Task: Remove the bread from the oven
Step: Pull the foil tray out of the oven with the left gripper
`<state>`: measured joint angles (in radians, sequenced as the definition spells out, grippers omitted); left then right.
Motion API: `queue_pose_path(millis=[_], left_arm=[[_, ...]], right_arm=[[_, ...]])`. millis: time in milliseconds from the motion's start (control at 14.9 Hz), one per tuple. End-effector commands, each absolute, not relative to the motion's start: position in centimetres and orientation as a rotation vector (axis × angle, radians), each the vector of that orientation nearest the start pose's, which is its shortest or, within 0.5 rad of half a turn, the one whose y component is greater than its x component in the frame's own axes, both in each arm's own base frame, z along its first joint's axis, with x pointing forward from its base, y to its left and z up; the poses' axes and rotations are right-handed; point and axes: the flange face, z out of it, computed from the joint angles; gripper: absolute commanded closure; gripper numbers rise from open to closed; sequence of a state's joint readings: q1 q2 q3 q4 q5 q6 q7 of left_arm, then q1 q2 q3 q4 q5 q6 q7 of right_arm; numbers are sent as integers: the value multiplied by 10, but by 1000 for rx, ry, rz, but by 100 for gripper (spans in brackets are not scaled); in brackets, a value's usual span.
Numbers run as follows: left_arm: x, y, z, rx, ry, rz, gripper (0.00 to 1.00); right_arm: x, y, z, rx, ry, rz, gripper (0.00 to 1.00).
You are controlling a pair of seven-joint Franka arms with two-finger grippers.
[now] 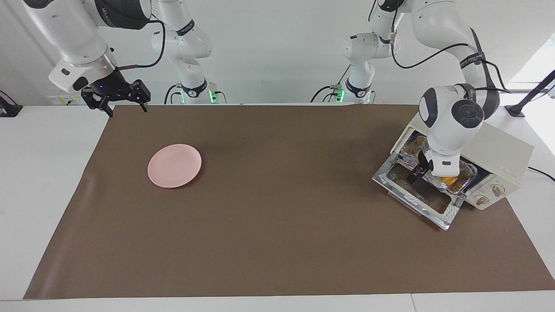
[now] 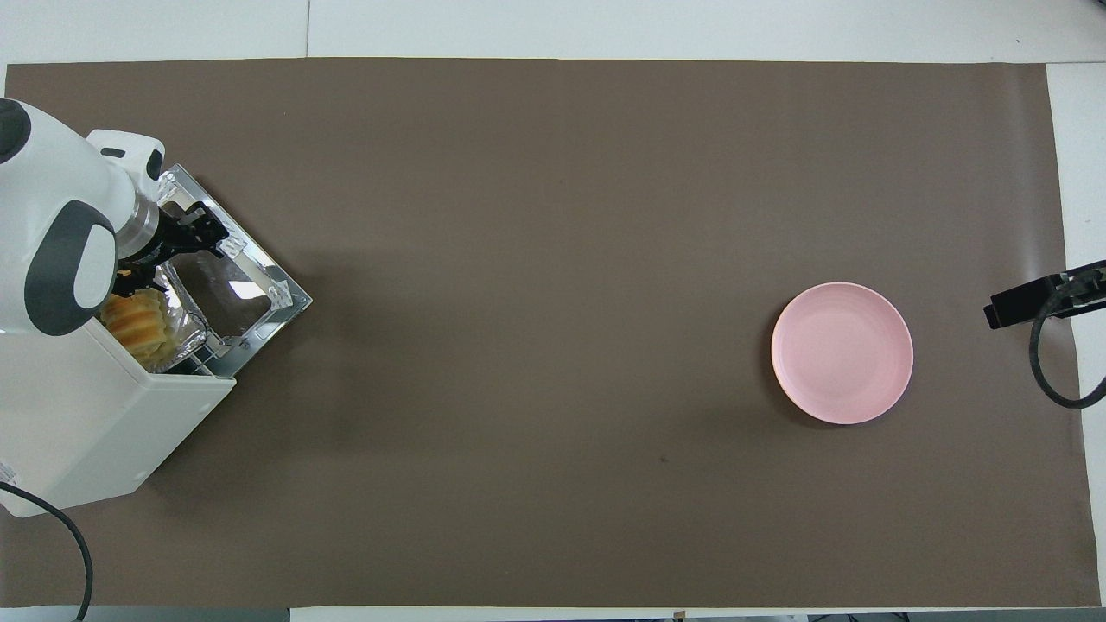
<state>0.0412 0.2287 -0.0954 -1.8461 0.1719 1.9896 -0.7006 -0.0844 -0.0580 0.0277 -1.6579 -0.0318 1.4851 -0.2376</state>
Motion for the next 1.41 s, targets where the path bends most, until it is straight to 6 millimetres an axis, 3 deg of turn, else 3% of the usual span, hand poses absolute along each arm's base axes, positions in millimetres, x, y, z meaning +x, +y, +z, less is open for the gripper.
queue_pose_path(millis=[0, 134, 201, 468, 602, 736, 937, 1204, 1338], left_arm=[[594, -11, 396, -2842, -853, 12, 49], [591, -9, 394, -2840, -844, 25, 88], [591, -9, 394, -2842, -840, 22, 100], [592, -12, 396, -2849, -772, 21, 100], [603, -28, 409, -2860, -722, -15, 100], [622, -75, 426, -2906, -634, -76, 100], [618, -185, 448, -3028, -459, -129, 100], [572, -310, 444, -3080, -141, -143, 100], [542, -355, 436, -3083, 9, -130, 100]], right_arm=[[520, -37, 609, -3149, -307, 204, 0], [520, -37, 609, -3148, -307, 207, 0], [520, -37, 609, -3148, -305, 207, 0], [520, -37, 609, -3149, -307, 204, 0], [520, -37, 609, -3149, -307, 204, 0], [520, -37, 609, -3149, -307, 204, 0], [520, -37, 609, -3148, -307, 207, 0], [520, -37, 609, -3148, -307, 207, 0], [520, -37, 609, -3148, -305, 207, 0]])
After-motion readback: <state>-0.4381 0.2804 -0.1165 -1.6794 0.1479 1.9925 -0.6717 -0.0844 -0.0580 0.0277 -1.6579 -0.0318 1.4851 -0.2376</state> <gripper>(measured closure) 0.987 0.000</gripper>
